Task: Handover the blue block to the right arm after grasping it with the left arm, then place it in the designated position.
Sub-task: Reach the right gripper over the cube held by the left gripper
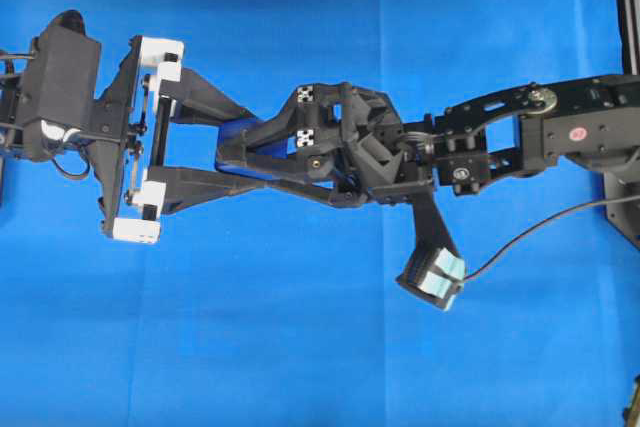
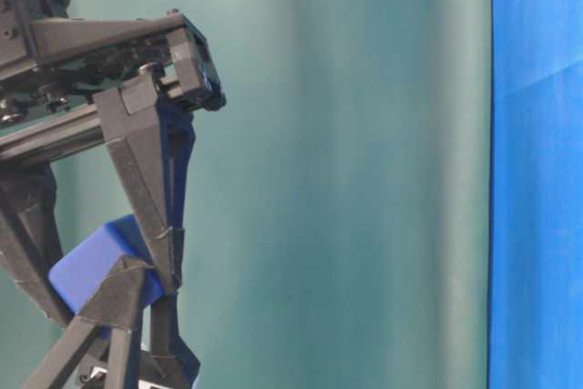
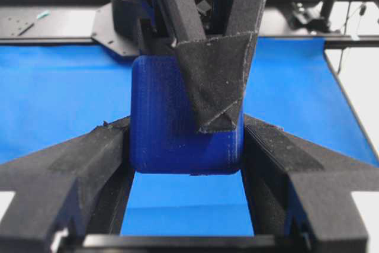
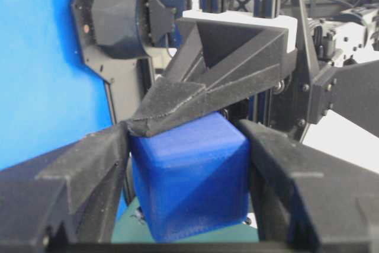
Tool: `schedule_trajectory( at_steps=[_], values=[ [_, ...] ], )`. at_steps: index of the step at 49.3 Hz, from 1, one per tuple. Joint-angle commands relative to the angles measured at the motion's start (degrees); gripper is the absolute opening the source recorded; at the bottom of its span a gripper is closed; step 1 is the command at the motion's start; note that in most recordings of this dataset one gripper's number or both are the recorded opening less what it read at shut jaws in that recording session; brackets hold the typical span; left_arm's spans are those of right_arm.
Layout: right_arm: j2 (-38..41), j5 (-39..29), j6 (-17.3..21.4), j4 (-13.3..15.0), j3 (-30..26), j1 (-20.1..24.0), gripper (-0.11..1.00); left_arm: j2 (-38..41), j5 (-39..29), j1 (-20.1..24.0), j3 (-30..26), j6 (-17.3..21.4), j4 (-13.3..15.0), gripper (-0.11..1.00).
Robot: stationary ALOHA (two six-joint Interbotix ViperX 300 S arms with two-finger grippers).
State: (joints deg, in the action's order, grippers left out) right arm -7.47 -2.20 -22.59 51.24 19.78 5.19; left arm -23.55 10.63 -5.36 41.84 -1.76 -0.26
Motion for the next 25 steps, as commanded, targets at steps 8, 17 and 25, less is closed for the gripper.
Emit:
schedule_trajectory(
  at_steps=[8,17,25],
  values=[
    [-0.79,-0.35,0.26,-0.26,-1.93,-0.44,0.5,-0.53,-0.18,-0.79,-0.44,0.0,-0.09,0.46],
    [-0.88,-0.44,0.44,-0.35,-1.93,-0.44,0.5,-0.53,0.09,-0.79,-0.44,0.0,0.0,0.46],
    [-0.88,-0.44,0.44,-0.35,-1.93,-0.44,0.5,-0.53,0.26,-0.79,-0.44,-0.09,-0.09,0.47]
  ],
)
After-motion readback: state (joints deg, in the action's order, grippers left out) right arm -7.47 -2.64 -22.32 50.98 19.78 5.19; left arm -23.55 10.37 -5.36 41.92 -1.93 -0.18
